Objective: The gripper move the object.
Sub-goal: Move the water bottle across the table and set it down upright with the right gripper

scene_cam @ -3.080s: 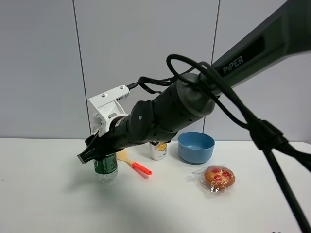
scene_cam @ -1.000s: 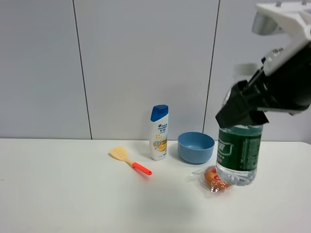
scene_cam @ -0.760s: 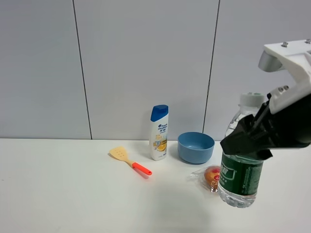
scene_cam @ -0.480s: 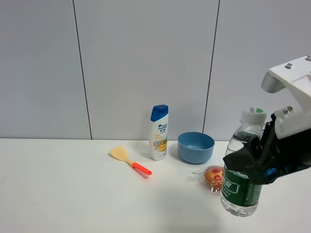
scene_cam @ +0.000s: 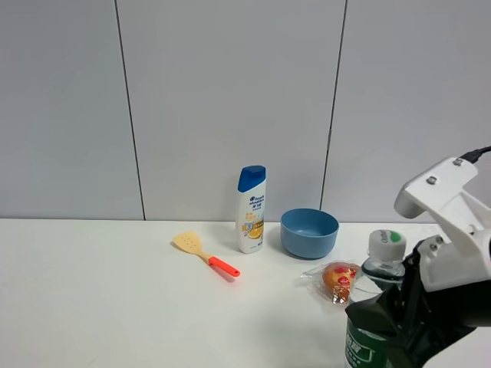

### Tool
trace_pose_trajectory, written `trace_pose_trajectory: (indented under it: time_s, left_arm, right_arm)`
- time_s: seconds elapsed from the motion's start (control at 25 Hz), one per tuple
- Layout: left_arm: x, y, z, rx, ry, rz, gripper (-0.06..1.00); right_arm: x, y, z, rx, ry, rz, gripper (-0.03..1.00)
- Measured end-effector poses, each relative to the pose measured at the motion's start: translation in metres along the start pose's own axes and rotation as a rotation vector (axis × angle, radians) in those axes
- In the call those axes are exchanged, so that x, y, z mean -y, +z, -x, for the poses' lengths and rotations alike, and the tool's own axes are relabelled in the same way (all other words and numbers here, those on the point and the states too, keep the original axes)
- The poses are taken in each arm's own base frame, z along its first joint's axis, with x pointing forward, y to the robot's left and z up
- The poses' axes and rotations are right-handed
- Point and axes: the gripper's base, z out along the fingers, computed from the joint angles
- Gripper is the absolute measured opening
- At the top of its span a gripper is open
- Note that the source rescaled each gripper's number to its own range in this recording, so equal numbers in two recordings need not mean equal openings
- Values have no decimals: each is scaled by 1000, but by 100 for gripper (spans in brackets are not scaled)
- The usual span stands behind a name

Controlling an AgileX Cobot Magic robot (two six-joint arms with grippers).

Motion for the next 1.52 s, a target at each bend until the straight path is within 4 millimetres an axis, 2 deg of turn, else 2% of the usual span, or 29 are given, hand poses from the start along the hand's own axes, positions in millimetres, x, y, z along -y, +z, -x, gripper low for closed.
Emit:
trace_pose_trajectory:
  time_s: [0.24, 0.44, 0.8, 1.44, 1.52]
  left_arm:
    - [0, 0, 0, 0, 0, 0, 100]
    - [0, 0, 0, 0, 0, 0, 100]
    - [0, 0, 0, 0, 0, 0, 100]
    - [0, 0, 0, 0, 0, 0, 100]
    - [0, 0, 0, 0, 0, 0, 100]
  right_arm:
    - [1, 14, 0, 47, 39, -17, 0]
    - [3, 15, 2, 69, -23, -35, 0]
    - [8, 14, 0, 53, -19, -96, 0]
    - [8, 14, 0, 44, -31, -95, 0]
    - [8, 14, 0, 43, -31, -95, 3]
